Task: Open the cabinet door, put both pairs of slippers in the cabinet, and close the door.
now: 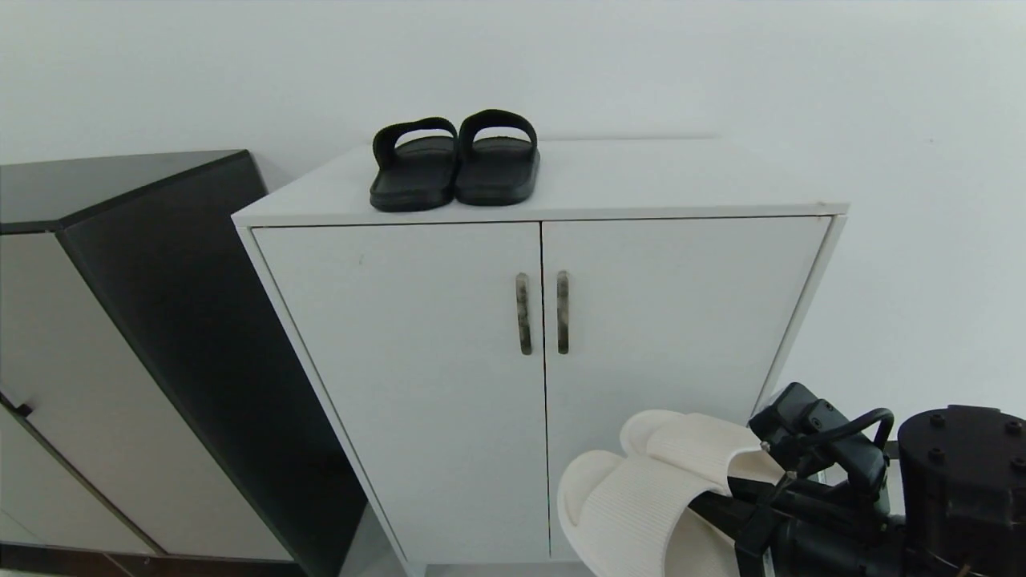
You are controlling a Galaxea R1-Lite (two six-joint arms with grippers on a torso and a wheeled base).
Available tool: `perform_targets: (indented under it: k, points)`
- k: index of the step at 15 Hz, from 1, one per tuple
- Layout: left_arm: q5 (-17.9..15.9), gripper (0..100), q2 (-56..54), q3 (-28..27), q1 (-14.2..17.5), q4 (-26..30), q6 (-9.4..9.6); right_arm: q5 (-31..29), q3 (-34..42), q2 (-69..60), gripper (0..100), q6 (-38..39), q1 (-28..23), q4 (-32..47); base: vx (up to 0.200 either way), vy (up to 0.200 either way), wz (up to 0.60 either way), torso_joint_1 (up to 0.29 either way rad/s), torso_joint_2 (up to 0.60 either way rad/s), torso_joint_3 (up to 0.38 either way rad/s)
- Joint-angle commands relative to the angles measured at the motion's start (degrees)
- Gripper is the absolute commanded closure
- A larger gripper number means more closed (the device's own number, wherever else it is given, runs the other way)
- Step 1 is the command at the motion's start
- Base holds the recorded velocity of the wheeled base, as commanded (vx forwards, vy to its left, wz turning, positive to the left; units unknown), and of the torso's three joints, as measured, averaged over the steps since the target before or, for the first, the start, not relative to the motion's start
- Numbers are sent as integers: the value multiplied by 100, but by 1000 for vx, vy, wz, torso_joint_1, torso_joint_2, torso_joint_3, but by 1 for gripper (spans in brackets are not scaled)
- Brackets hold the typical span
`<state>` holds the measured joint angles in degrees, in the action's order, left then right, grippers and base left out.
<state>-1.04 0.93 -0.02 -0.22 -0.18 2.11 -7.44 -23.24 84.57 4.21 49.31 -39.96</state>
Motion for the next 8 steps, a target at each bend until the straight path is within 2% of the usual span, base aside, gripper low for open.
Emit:
perform_targets:
  k: [1,2,3,6,8]
  points:
    - [-11,0,786,-595,-22,-175,-26,5,-32,25,100,1,35,-12,0,0,0,-95,456,344]
    - [-28,0,1235,-1210,-31,-184,-158,32,-41,34,100,1,70,-21,0,0,0,-80,452,369]
    - [-178,0,1656,-1588,-57,-193,-149,32,-41,25,100,1,70,-21,0,0,0,-76,442,373]
    - [-1267,0,2825,-2221,-66,-237,-141,32,38,-10,100,-16,79,-12,0,0,0,-32,437,390]
    - [-1988,0,3502,-2476,-66,-474,18,41,21,25,100,-16,114,-21,0,0,0,-15,295,283]
